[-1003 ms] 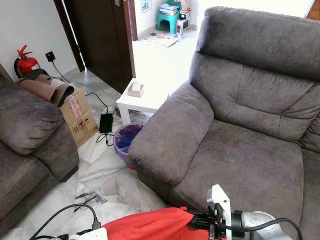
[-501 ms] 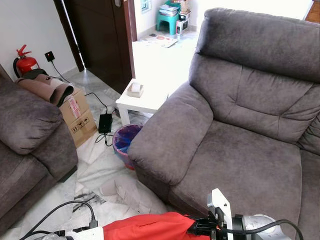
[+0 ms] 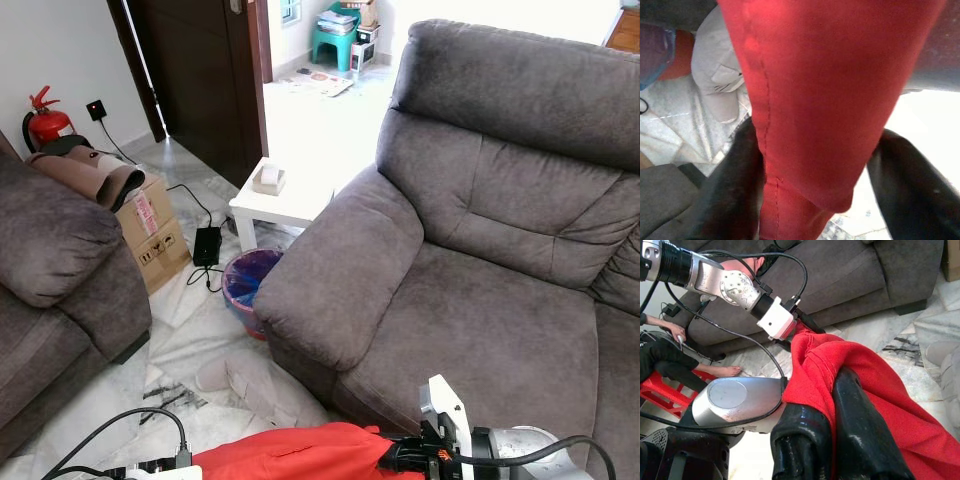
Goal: Move the pillow to the sofa from floor
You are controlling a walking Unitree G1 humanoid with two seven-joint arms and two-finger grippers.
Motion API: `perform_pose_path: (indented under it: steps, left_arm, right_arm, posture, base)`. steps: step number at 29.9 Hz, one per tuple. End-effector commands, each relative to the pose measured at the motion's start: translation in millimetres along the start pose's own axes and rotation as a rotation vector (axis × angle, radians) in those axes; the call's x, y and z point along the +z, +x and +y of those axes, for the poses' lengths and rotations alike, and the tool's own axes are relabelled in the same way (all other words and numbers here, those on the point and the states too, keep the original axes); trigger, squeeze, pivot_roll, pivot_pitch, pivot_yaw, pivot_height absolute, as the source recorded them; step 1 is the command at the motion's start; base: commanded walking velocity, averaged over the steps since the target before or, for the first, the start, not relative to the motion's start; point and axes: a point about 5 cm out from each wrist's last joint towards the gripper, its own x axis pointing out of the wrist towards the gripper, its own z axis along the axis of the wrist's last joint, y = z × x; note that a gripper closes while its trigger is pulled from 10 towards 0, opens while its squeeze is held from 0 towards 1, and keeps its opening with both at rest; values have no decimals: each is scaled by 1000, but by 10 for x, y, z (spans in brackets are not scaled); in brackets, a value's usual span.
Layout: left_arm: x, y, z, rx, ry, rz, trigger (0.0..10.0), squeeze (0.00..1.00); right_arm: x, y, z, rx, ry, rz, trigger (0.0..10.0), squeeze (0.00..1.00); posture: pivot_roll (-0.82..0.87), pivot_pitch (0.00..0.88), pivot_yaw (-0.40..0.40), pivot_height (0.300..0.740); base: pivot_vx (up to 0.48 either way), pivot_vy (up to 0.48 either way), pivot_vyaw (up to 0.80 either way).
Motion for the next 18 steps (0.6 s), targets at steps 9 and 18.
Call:
perform_pose_path:
  steps: [9, 18]
  left_arm:
    - [-43, -7, -55, -28, 45, 26, 0, 0]
    - [-26, -3, -44, -32, 72, 17, 0, 0]
  right_arm:
    - [199, 5, 96, 83, -68, -84, 10000, 0]
    - [195, 8, 111, 92, -62, -82, 10000, 0]
  posture:
    - [-55, 125, -14, 740]
    - [-53, 126, -14, 740]
  base:
    - [0, 0, 0]
    - [0, 0, 0]
